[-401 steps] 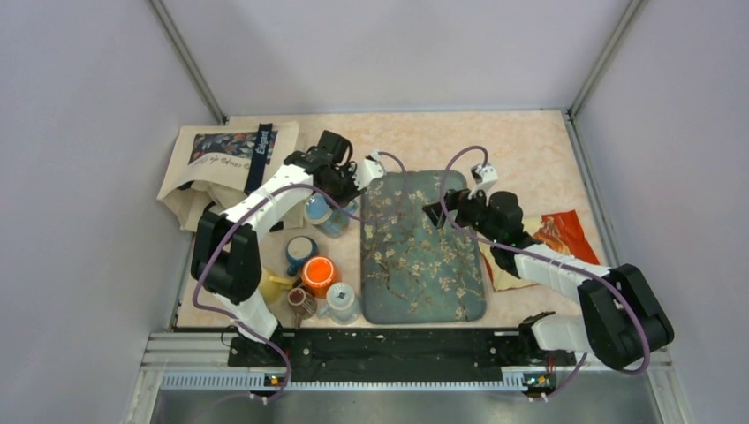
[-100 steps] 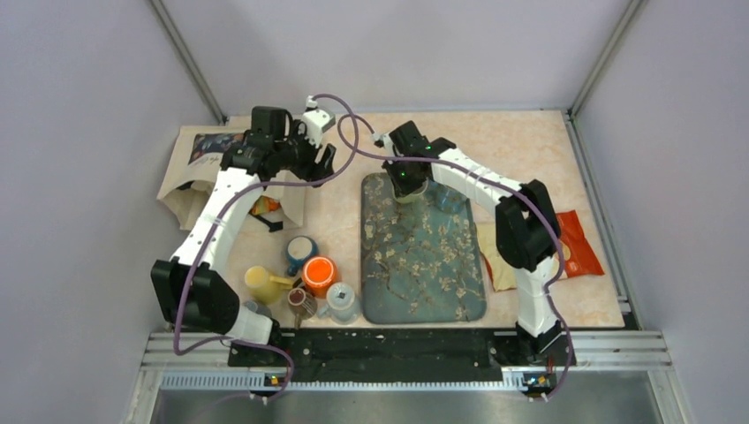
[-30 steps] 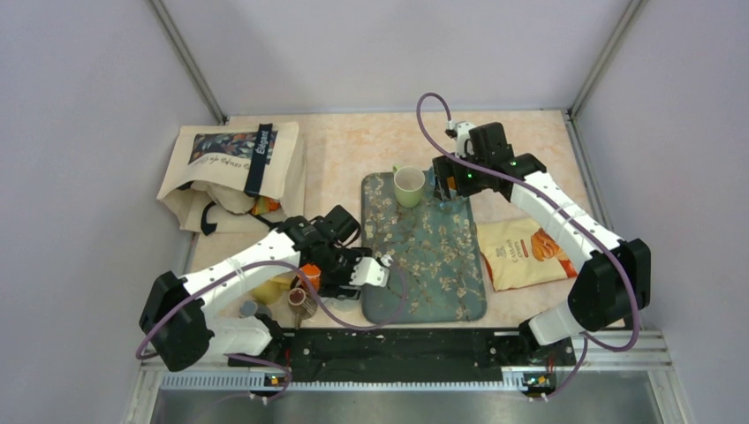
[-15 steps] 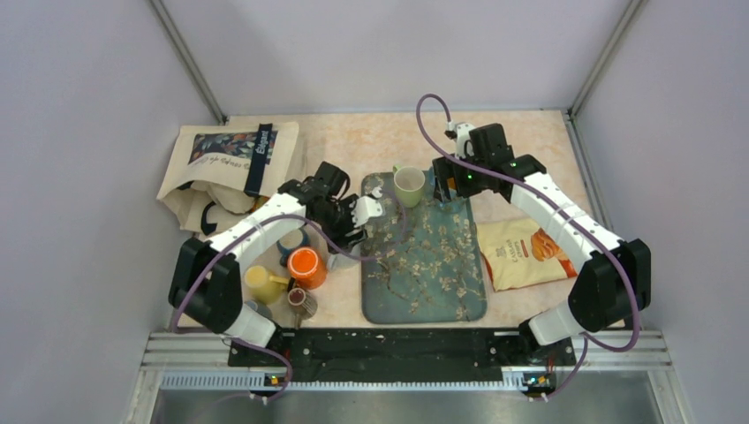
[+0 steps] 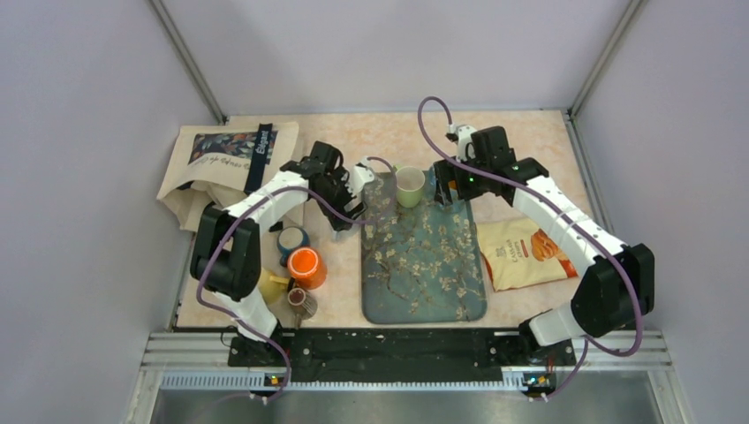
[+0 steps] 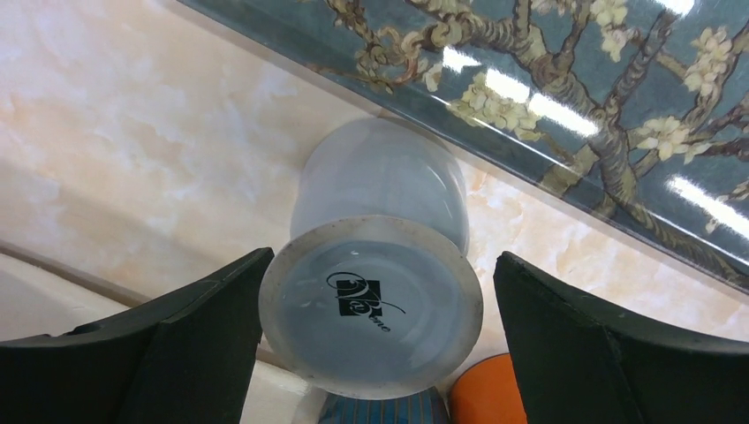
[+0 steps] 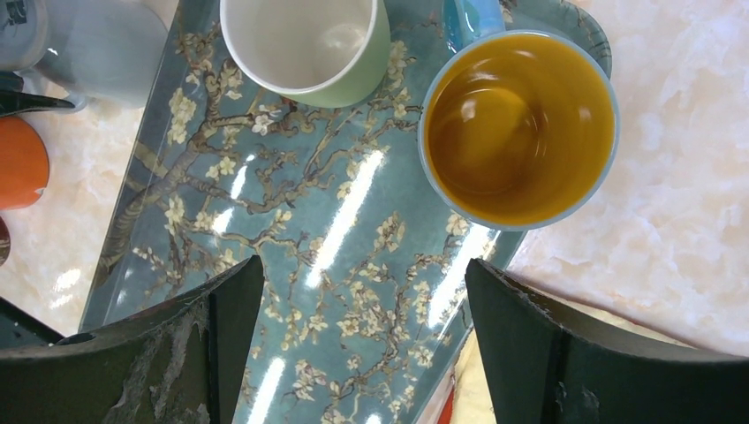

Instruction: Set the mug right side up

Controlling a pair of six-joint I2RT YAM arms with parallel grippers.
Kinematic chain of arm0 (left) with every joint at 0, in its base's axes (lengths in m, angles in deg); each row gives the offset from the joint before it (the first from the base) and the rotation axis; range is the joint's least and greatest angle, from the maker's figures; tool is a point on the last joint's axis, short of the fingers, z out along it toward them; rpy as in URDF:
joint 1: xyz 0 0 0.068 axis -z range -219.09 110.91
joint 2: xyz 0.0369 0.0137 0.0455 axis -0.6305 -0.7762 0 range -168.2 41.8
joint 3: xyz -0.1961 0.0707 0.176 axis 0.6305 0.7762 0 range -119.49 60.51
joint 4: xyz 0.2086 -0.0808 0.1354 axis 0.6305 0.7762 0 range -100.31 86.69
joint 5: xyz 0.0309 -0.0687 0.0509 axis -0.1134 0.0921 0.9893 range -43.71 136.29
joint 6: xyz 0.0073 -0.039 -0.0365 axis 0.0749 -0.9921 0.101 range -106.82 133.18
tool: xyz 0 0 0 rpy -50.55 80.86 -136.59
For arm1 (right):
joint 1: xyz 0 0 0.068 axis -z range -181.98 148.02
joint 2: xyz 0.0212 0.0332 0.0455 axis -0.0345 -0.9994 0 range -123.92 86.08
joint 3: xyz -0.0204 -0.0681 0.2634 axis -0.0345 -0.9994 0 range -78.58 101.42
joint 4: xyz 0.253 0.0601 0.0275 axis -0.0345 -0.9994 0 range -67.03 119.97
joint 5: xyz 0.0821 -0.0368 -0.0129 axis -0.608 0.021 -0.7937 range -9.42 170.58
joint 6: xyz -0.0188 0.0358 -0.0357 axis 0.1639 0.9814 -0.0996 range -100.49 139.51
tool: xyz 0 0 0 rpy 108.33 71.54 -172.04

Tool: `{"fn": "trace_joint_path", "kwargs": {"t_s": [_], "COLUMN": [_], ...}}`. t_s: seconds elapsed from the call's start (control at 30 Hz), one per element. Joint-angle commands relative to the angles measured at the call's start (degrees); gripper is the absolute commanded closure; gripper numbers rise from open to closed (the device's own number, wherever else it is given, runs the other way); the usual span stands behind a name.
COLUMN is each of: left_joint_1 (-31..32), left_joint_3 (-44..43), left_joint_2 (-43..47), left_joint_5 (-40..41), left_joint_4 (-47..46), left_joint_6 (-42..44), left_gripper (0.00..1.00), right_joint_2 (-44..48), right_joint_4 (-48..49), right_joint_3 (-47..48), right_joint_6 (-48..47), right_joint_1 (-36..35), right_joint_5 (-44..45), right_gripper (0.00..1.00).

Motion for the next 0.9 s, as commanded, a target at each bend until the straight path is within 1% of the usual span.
{"fn": "trace_joint_path", "kwargs": {"t_s": [0.0,0.17,0.23,0.3,0.37,0.4,0.5,0.57,0.67,0.73,0.77,0.87], "left_joint_1": [-0.59,-2.86,-4.24,-4.78,-4.86,-4.81,-4.8,-4.72,-4.5,-4.08,-3.76,-2.42], "left_joint_3": [-1.19,0.59,2.69,5.58,9.38,11.81,15.42,16.65,18.64,19.07,19.08,19.75], "left_joint_2": [4.41,9.31,12.13,14.92,17.85,19.03,21.25,21.83,21.43,19.5,18.51,16.32], "left_joint_5": [-0.73,0.03,0.25,0.44,0.64,1.08,2.63,1.88,2.04,3.79,4.56,5.92], "left_joint_4": [-3.91,-6.96,-7.1,-6.51,-6.42,-6.54,-6.23,-5.6,-9.78,-12.16,-12.99,-14.89], "left_joint_6": [-4.47,-15.68,-20.71,-23.97,-24.84,-24.5,-22.65,-22.3,-23.35,-24.11,-24.44,-24.93], "left_gripper": [0.01,0.01,0.01,0.01,0.01,0.03,0.15,0.2,0.22,0.29,0.3,0.31], "right_joint_2": [2.54,3.12,3.56,4.0,4.31,4.47,4.74,4.91,5.04,5.05,5.1,5.49], "right_joint_4": [1.34,1.29,1.27,1.32,1.29,1.35,1.76,2.11,2.88,3.19,3.21,3.26], "right_joint_3": [-0.2,-1.05,-1.39,-1.74,-1.92,-2.02,-2.34,-2.4,-2.71,-2.82,-2.88,-3.31], "right_joint_6": [-0.62,-0.74,-0.67,-0.72,-0.57,-0.47,-0.11,0.17,0.65,0.86,0.98,0.95], "right_joint_1": [-0.25,-0.23,-0.25,-0.25,-0.26,-0.25,-0.31,-0.28,-0.23,-0.29,-0.29,-0.24], "right_joint_5": [-0.98,-0.64,-0.54,-0.56,-0.78,-0.91,-1.07,-1.23,-1.88,-2.14,-2.17,-2.13], "right_gripper": [0.16,0.16,0.16,0.16,0.16,0.16,0.16,0.16,0.17,0.17,0.17,0.17]}}
